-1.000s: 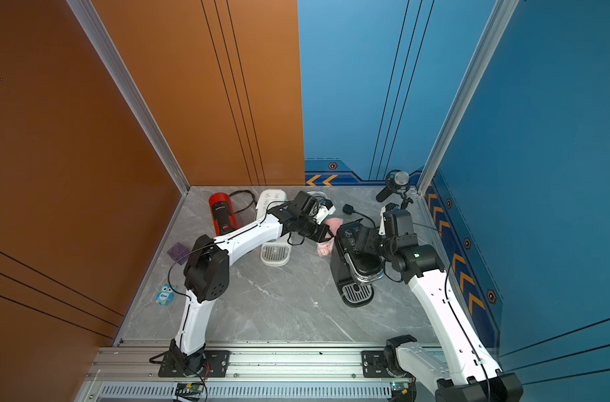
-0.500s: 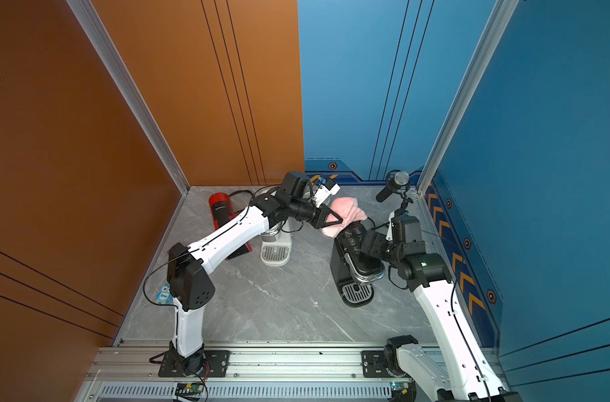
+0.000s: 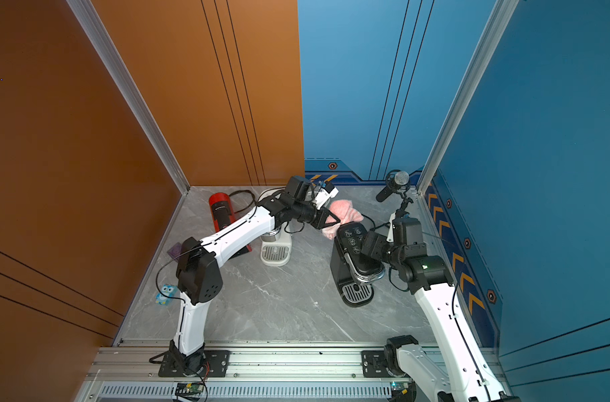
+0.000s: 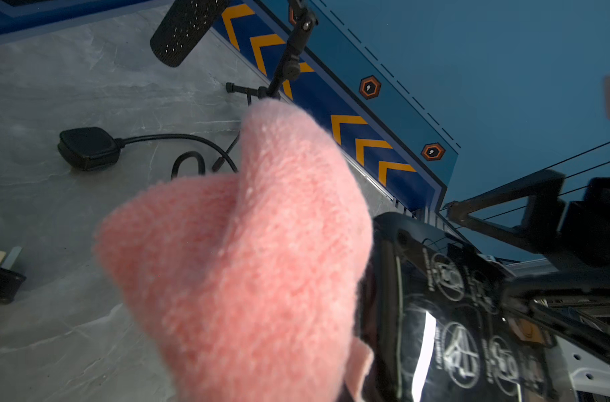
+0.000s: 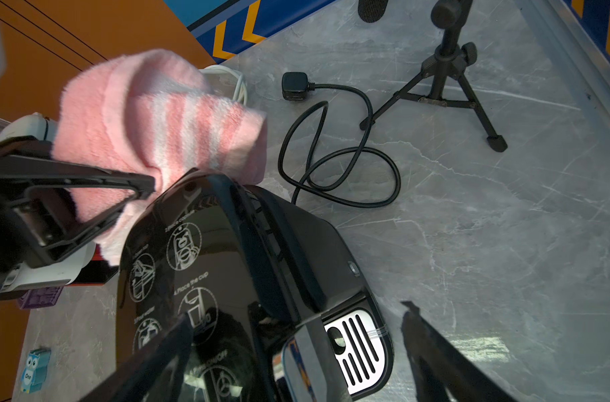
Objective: Wipe the surface of a coffee machine
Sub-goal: Wipe the dirt from the surface of the coffee machine.
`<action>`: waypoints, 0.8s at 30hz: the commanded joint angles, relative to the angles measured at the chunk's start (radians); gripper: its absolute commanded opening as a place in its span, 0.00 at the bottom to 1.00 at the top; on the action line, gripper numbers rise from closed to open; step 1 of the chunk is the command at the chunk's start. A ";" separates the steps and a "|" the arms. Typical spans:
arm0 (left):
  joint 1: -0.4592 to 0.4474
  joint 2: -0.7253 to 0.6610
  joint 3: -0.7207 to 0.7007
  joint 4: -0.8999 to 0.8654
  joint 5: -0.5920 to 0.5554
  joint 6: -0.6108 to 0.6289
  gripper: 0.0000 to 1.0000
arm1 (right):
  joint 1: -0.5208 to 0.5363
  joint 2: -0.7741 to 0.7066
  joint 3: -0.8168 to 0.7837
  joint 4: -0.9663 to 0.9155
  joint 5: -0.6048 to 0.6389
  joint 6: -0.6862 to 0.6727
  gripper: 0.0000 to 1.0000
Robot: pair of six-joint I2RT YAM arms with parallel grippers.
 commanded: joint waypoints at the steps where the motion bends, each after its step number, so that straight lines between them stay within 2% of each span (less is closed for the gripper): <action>1: -0.010 0.044 -0.041 -0.049 -0.025 0.018 0.00 | -0.003 -0.005 -0.028 -0.053 -0.030 0.013 0.94; 15: -0.059 0.107 -0.134 -0.045 -0.147 0.019 0.00 | -0.003 -0.022 -0.042 -0.054 -0.067 0.040 0.94; 24: -0.059 -0.072 -0.099 -0.047 -0.117 0.002 0.00 | -0.004 -0.015 -0.033 -0.053 -0.052 0.032 0.95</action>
